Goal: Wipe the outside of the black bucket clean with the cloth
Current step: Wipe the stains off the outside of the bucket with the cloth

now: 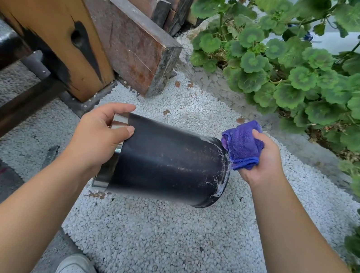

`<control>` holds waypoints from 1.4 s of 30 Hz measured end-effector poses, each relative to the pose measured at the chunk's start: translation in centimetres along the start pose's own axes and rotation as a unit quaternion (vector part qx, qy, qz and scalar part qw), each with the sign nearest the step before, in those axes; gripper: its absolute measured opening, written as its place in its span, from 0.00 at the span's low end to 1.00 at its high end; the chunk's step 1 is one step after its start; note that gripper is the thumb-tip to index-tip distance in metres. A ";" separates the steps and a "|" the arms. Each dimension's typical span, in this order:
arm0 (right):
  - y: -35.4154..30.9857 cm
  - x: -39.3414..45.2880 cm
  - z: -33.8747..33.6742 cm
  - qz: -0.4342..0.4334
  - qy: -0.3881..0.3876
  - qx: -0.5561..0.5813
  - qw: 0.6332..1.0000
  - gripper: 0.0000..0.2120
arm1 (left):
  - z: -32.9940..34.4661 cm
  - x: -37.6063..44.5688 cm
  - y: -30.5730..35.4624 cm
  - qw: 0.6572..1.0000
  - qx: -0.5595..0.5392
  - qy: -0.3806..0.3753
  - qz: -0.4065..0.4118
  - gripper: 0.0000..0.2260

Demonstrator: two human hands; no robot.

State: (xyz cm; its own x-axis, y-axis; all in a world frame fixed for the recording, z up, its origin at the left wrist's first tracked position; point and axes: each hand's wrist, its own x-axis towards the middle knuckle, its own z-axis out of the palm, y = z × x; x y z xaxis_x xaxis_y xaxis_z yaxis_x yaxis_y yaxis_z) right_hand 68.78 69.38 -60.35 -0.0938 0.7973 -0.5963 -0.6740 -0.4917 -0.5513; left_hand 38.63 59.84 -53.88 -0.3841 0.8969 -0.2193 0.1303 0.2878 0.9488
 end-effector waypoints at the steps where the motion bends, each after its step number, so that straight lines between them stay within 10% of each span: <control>1: -0.1 0.0 -0.1 -0.003 -0.007 -0.004 1.000 0.08 | -0.1 -0.2 0.2 1.000 0.003 0.000 0.011 0.20; 15: 1.5 0.0 -1.4 0.001 0.044 -0.024 0.999 0.15 | 0.6 -1.3 -0.9 0.960 0.201 -0.088 0.176 0.32; 22: -1.1 -0.1 3.1 -0.160 0.077 -0.099 0.979 0.14 | 2.6 -2.3 -1.9 0.926 0.299 -0.046 0.226 0.31; 31: 9.9 -5.2 9.7 -0.442 0.010 -0.635 0.633 0.23 | 2.6 -2.2 -1.8 0.917 0.317 -0.045 0.237 0.34; 37: 11.3 -5.1 8.8 -0.370 -0.035 -0.503 0.780 0.28 | 2.4 -2.3 -2.1 0.921 0.301 -0.054 0.240 0.39; 42: 11.4 -5.3 8.9 -0.329 0.020 -0.549 0.768 0.33 | 3.0 -2.3 -2.0 0.925 0.291 -0.058 0.238 0.39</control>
State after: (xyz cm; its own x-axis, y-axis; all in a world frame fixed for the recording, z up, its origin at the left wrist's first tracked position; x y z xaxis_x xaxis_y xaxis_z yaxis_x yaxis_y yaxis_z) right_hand 55.04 62.69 -58.32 0.0394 0.9991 0.0177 0.4599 -0.0024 -0.8880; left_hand 41.94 58.25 -55.93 -0.0604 0.9888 0.1362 0.7424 -0.0467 0.6683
